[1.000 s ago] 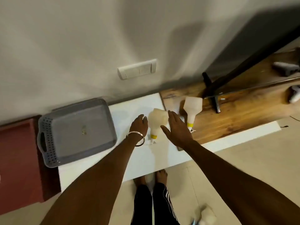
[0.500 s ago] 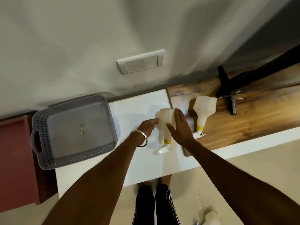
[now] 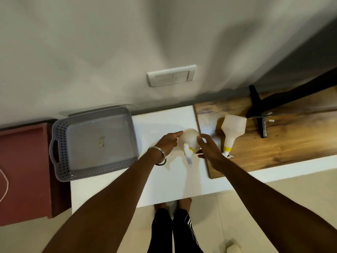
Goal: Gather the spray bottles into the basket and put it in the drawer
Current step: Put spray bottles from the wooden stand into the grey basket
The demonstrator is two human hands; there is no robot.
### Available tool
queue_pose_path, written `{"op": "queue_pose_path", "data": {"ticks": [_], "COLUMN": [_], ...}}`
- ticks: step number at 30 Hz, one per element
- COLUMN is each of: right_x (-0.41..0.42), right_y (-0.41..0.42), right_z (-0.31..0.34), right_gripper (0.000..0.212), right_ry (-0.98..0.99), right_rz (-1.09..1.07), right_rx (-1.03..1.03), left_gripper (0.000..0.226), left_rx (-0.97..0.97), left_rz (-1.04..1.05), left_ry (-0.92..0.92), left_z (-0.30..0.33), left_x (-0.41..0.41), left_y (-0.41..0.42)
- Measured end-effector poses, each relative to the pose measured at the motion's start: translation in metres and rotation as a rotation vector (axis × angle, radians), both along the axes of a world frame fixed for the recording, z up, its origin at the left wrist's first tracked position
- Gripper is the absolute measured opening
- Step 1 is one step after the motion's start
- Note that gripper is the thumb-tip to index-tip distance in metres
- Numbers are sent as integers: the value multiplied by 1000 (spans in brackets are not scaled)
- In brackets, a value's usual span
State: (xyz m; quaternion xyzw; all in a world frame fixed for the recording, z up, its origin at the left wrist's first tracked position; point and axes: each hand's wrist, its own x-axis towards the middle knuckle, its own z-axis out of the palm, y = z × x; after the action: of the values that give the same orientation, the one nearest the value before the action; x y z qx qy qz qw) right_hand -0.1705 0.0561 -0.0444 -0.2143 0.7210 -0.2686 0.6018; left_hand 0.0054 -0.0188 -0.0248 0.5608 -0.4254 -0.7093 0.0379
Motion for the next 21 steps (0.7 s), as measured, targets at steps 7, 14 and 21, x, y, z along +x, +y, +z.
{"op": "queue_pose_path", "data": {"ticks": [7,14,21], "right_x": [57,180,338], "right_y": [-19,-61,-82], "right_z": [56,92,69], "right_gripper": [45,41,35], "right_ry": [-42,-103,-52], "right_rz": [90,252,210], "right_rx": [49,34,14], "left_gripper": [43,38,29], "left_rx": [-25,-135,-129], "left_rz": [297,581,727], "left_ry": [20,-42,-140], "left_z": [57,86,57], "left_x": [51,163,306], "left_y": [7,-2,-14]}}
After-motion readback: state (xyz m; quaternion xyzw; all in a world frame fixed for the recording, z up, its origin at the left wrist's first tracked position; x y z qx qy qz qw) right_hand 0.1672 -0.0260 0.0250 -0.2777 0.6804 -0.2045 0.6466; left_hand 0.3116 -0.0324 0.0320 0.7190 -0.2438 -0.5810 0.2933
